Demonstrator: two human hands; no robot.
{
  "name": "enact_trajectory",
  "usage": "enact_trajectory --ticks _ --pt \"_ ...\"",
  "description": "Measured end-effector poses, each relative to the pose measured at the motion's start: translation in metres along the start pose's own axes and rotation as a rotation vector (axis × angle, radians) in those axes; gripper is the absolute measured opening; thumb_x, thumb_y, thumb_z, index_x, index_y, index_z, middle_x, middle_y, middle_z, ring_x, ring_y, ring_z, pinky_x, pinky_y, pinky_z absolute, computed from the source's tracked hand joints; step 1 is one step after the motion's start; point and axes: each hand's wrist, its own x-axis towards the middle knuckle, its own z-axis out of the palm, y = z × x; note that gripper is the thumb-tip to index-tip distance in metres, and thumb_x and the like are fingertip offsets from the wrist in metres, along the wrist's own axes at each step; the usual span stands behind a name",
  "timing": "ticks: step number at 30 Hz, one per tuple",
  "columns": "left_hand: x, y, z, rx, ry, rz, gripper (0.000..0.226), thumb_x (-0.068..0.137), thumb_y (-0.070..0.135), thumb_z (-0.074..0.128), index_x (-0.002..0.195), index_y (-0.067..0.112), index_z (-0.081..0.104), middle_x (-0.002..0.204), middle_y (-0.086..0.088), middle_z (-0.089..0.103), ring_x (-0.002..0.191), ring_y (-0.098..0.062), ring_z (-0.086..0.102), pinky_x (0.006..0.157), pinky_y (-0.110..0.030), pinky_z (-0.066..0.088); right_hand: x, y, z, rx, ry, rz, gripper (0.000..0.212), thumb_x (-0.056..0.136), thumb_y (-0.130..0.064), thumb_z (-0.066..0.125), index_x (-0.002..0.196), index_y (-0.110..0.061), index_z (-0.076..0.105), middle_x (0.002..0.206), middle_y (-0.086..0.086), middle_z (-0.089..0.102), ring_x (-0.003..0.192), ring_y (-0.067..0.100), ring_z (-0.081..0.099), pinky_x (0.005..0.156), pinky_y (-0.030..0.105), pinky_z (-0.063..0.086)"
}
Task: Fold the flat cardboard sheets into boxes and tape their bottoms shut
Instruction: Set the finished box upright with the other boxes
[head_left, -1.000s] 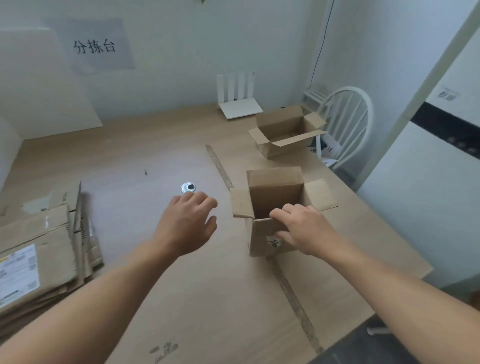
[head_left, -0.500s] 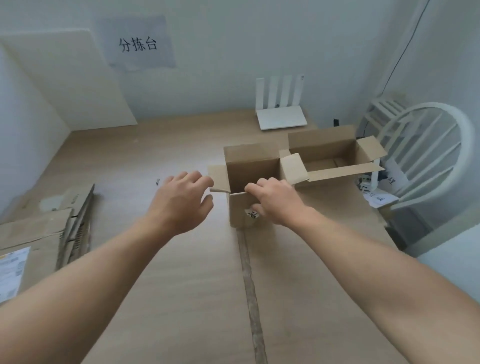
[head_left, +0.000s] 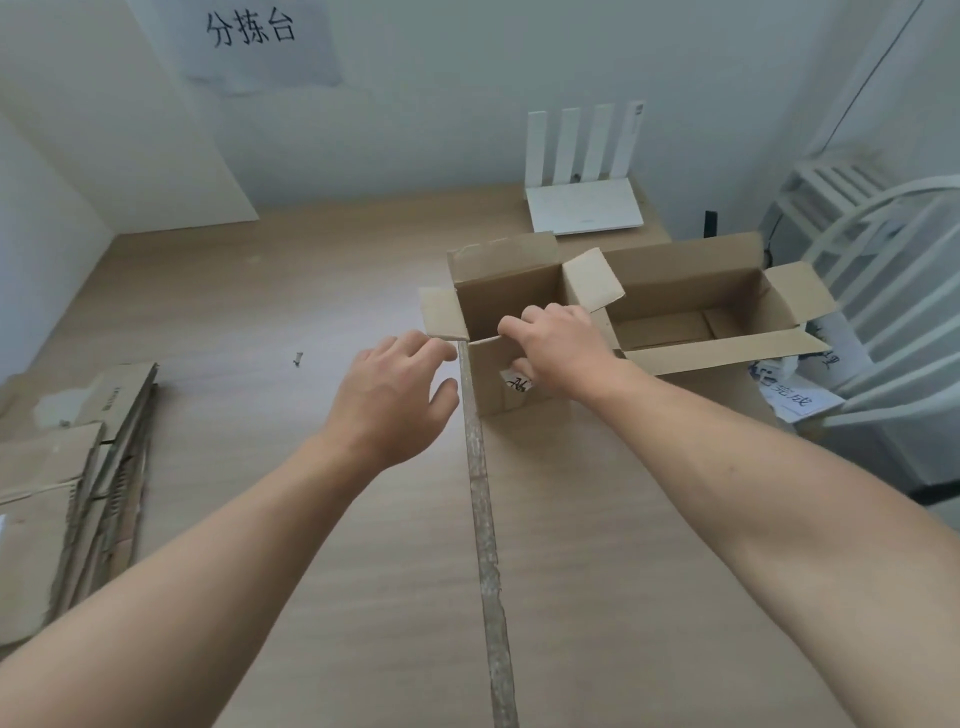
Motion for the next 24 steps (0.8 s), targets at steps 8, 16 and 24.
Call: enact_trajectory --ticks 8,16,24 --pt "0.004 0.002 -0.007 -0.022 -0.005 -0.02 0.043 0.087 0.038 0.043 0.118 0.018 0.064 0.115 -0.003 0.063 0.103 -0.03 0.058 0.088 -0.04 0.043 0.008 0.013 -0.011 -0.005 -0.064 0.069 0.042 0.096 -0.038 0.056 0.134 -0.024 0.046 0.122 0.006 0.053 0.113 0.03 0.049 0.099 0.043 0.035" --pt "-0.015 -0.003 -0.022 -0.061 0.013 -0.061 0.038 0.093 0.036 0.047 0.122 0.018 0.063 0.12 -0.002 0.062 0.107 -0.028 0.056 0.091 -0.039 0.04 -0.011 0.0 -0.017 0.133 0.031 0.075 0.054 0.095 -0.033 0.057 0.146 -0.021 0.042 0.138 0.005 0.044 0.133 0.027 0.037 0.118 0.05 0.02" --pt "-0.047 -0.016 -0.041 -0.009 -0.047 -0.129 0.035 0.099 0.034 0.048 0.131 0.023 0.056 0.132 0.003 0.056 0.115 -0.024 0.054 0.092 -0.035 0.039 -0.046 -0.052 -0.04 0.1 0.106 0.034 0.035 0.099 -0.04 0.044 0.118 -0.015 0.059 0.115 0.006 0.059 0.106 0.03 0.055 0.085 0.038 0.041"
